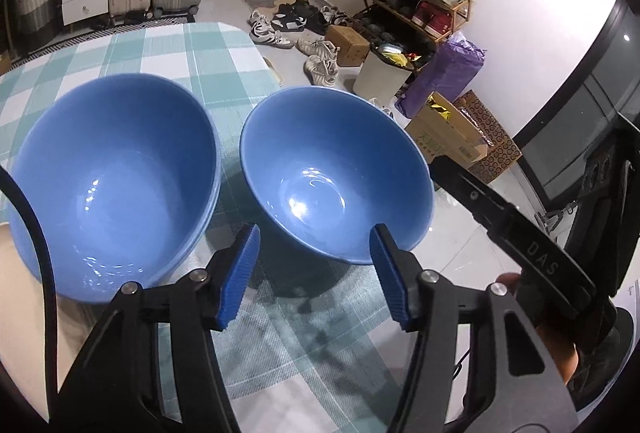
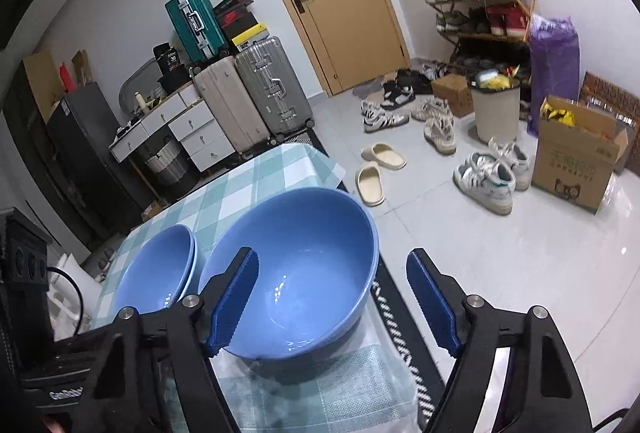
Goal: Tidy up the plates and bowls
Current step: 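Move both grippers to the rim of the third blue bowl, then close the left gripper on the bowl rim while the right gripper closes on the opposite rim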
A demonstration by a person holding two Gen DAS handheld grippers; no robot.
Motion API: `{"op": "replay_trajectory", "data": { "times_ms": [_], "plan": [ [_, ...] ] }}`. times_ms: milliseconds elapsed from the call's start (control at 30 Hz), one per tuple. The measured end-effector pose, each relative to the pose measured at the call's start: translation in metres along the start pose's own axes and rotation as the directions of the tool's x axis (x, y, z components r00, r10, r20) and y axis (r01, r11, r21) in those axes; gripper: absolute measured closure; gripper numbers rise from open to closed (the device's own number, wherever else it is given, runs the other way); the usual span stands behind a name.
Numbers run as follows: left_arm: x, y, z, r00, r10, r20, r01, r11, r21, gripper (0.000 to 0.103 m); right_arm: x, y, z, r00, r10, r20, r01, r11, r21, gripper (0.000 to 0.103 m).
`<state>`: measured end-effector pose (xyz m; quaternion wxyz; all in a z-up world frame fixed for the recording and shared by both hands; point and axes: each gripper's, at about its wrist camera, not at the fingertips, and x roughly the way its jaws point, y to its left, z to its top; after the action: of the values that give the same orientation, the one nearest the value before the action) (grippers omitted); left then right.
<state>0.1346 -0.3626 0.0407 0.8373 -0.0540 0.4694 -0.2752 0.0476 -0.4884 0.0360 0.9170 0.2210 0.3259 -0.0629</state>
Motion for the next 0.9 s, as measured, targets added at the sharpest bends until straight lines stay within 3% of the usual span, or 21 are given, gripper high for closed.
{"op": "replay_trajectory", "data": {
  "times_ms": [167,233,433,533,767,900],
  "plan": [
    [0.021,0.007,0.001,1.0,0.004,-0.007,-0.005,0.999,-0.035,0.049,0.01,-0.001,-0.003,1.0,-0.024,-0.011,0.024,1.0,-0.018,0.036],
    [0.026,0.008,0.002,1.0,0.017,-0.003,-0.018,0.999,-0.036,0.049,0.013,-0.001,-0.004,1.0,-0.023,-0.019,0.022,1.0,-0.019,0.045],
    [0.038,0.012,0.009,1.0,0.028,0.006,-0.028,0.999,-0.034,0.052,0.024,-0.006,-0.008,0.999,-0.03,-0.034,0.03,0.999,-0.013,0.059],
    [0.041,0.011,0.011,0.999,0.045,0.008,-0.044,0.999,-0.023,0.055,0.029,-0.008,-0.01,0.999,-0.035,-0.037,0.034,0.999,-0.014,0.066],
    [0.048,0.016,0.013,0.997,0.082,0.0,-0.082,0.997,-0.012,0.076,0.035,-0.011,-0.012,0.999,-0.038,-0.038,0.037,0.999,-0.008,0.074],
    [0.05,0.018,0.013,0.996,0.086,0.005,-0.086,0.996,-0.007,0.076,0.036,-0.015,-0.013,0.999,-0.032,-0.041,0.032,0.999,0.003,0.079]
  ]
}}
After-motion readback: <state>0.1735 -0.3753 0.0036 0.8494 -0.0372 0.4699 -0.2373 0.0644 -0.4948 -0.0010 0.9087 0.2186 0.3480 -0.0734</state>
